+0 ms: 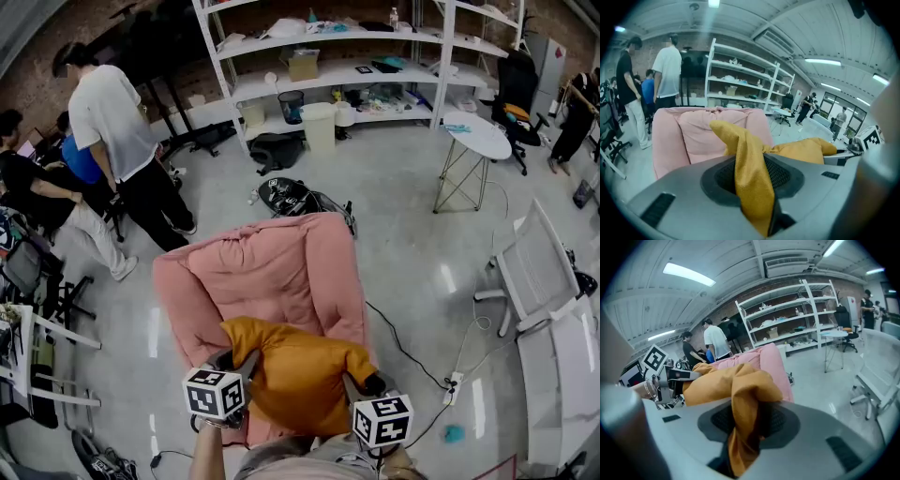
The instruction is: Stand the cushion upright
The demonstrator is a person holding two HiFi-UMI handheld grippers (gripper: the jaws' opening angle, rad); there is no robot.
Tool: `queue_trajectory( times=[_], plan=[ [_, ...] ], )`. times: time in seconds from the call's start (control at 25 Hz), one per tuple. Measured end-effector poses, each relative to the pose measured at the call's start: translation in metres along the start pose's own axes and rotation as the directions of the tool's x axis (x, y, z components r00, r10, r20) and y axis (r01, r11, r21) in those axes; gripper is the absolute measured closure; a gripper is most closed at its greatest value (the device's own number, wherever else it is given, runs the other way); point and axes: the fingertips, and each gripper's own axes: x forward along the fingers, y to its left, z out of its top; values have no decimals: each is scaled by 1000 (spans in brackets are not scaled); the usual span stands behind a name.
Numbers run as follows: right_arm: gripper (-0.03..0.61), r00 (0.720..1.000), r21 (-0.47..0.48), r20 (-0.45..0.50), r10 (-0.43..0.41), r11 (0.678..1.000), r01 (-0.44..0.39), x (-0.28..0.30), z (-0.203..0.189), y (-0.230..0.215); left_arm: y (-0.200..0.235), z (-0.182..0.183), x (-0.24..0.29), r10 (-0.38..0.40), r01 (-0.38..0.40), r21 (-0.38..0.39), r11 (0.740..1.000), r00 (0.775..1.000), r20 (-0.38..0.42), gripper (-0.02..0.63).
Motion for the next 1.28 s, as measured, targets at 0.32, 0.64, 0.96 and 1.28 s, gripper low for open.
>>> queue_trajectory(
  times=[0.32,0.64,0.96,1.28],
  plan=[
    [443,1000,-83,15,15,996,-14,26,24,50,54,6,-30,30,-24,-93,995,998,60,479],
    [443,1000,-152,23,3,988,1,51,46,82,92,10,-48,56,-39,-172,984,994,95,480],
    [442,1000,-238,25,8,971,-2,66,63,98,110,12,-58,68,-45,-203,978,992,109,480],
    [440,999,-273,24,41,962,-33,88,87,116,138,23,-65,56,-8,-319,948,989,140,480]
  ],
)
